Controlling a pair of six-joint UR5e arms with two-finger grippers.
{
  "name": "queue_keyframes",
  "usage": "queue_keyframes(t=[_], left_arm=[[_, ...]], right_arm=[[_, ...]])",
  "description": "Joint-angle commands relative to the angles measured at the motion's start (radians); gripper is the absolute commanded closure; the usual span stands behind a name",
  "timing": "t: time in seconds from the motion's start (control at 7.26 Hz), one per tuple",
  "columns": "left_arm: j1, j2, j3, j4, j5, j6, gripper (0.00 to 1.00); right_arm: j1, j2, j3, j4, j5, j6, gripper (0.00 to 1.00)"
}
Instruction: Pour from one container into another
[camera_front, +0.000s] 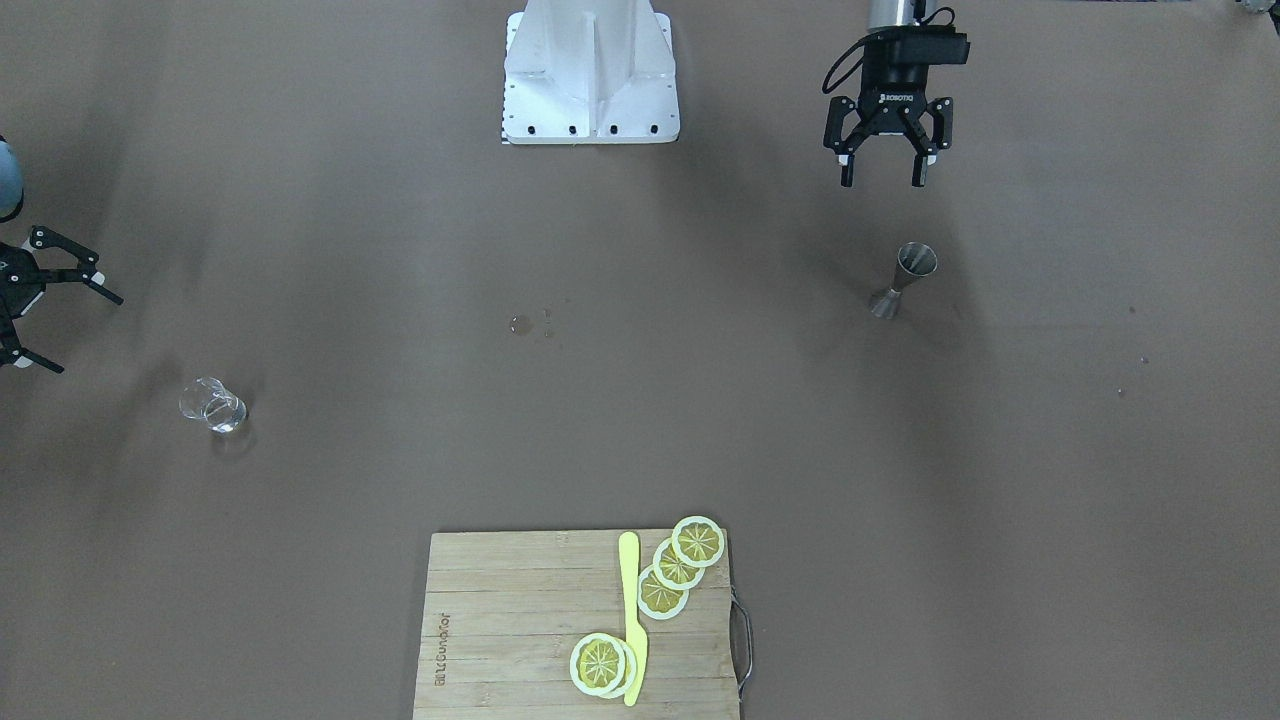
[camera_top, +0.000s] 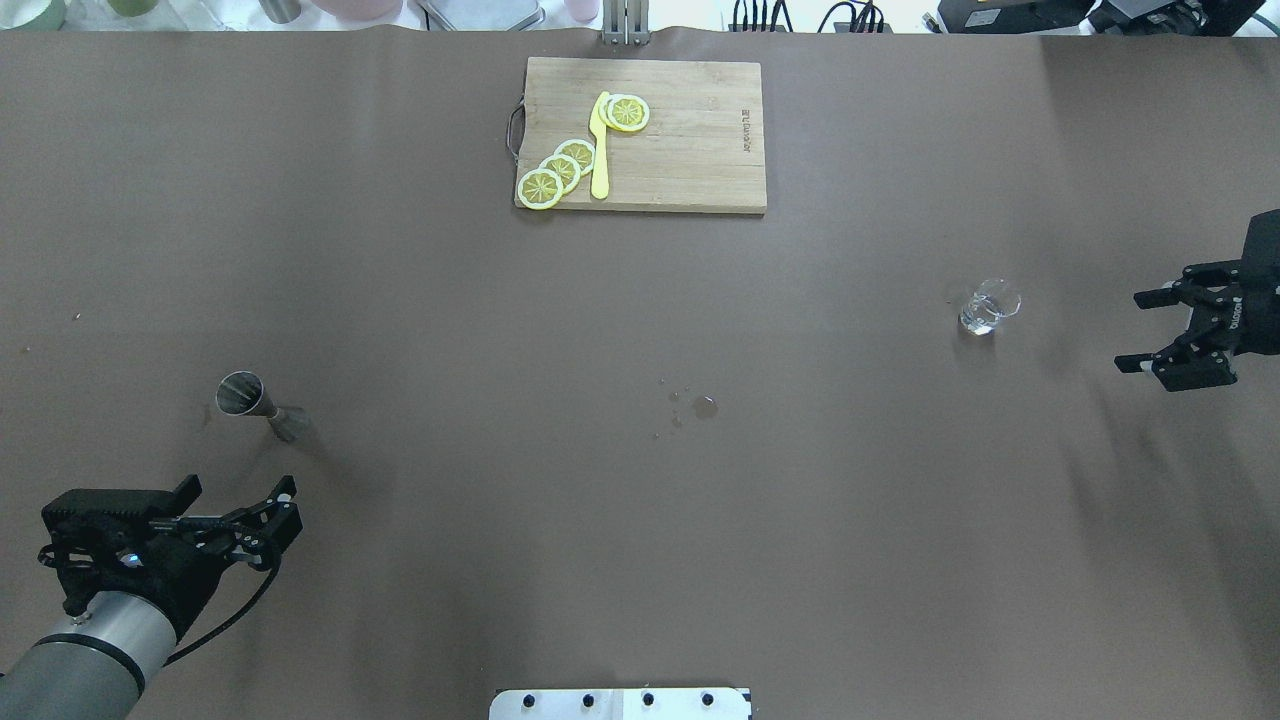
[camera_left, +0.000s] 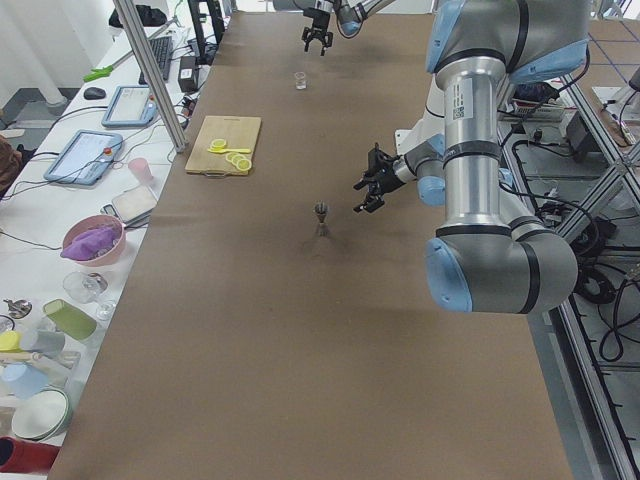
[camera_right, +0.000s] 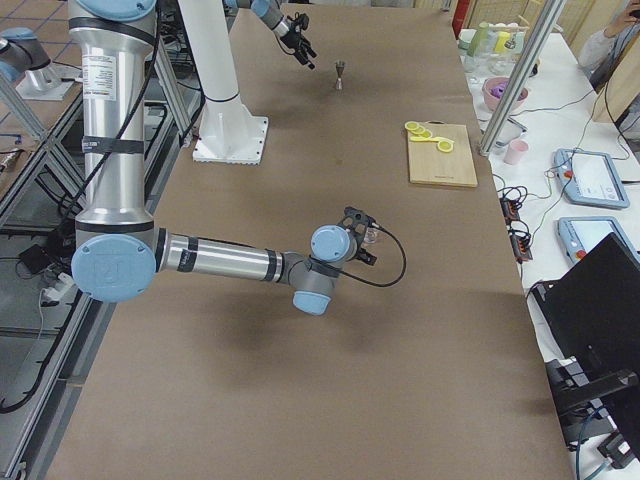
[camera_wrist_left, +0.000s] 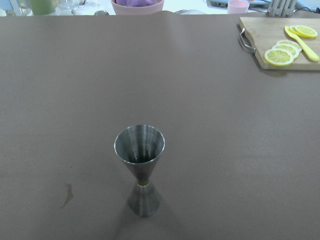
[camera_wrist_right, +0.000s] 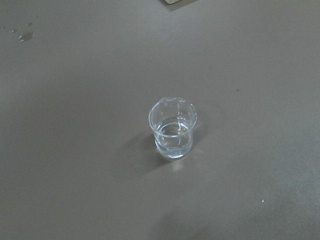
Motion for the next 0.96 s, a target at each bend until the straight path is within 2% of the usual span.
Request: queue_keyframes(t=[0.0, 0.28, 0.83], left_arm=[[0.0, -0.008, 0.061, -0.046, 0.097, -0.002, 0.03], [0.0, -0.023, 0.09, -0.056, 0.118, -0.004, 0.03], [0.011, -0.064, 0.165, -0.062, 0.196, -0.052, 0.03]], right_arm=[[0.001, 0.022, -0.01, 0.001, 0.0, -0.029, 0.0], [0.001, 0.036, -0.024, 0.001, 0.03, -0.136, 0.0], [-0.001, 0.072, -0.036, 0.007, 0.036, -0.135, 0.0]])
